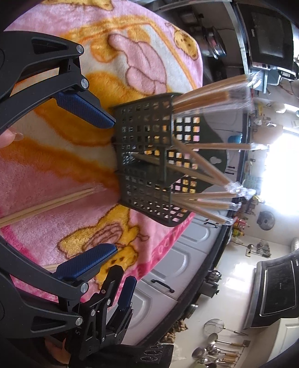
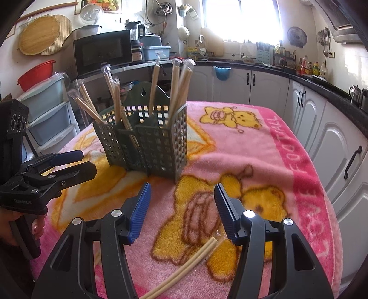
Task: Organize utensils
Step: 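Move the left gripper down to the last wrapped chopstick pair on the blanket, then close the left gripper on the wrapped chopstick pair, then lift the chopsticks with the left gripper above the green caddy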
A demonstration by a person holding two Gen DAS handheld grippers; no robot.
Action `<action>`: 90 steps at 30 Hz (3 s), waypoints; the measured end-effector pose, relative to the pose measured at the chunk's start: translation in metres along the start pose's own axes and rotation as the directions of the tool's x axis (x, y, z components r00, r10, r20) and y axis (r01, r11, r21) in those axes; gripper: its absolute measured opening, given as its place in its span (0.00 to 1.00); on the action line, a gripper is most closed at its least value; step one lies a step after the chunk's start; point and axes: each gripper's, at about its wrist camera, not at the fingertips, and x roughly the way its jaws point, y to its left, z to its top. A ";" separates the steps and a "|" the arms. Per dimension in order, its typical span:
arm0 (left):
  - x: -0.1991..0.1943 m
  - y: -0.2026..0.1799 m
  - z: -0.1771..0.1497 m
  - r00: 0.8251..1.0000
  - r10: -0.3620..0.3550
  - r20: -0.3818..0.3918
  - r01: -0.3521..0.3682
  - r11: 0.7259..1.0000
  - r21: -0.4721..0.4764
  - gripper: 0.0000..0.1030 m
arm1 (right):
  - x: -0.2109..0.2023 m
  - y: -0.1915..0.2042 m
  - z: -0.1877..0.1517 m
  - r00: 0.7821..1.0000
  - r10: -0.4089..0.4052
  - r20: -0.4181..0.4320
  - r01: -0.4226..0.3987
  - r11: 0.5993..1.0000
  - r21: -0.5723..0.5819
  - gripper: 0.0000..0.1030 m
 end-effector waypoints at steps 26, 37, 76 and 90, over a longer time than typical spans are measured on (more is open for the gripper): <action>0.069 -0.002 -0.022 0.974 -0.095 -0.204 0.084 0.995 -0.058 0.89 | 0.040 -0.048 -0.043 0.976 0.010 -0.219 0.028 0.985 0.169 0.53; 0.095 -0.004 -0.020 0.959 -0.087 -0.269 0.077 0.996 -0.050 0.46 | 0.060 -0.058 -0.043 0.965 0.019 -0.261 0.038 0.976 0.213 0.28; -0.033 0.017 0.049 0.994 -0.099 0.044 0.100 0.995 -0.009 0.02 | -0.021 0.031 0.045 0.982 0.181 0.059 -0.181 0.983 -0.013 0.07; -0.088 0.007 0.102 0.961 -0.109 0.253 0.109 0.994 0.015 0.02 | -0.069 0.037 0.093 0.945 0.163 0.284 -0.146 0.986 -0.079 0.05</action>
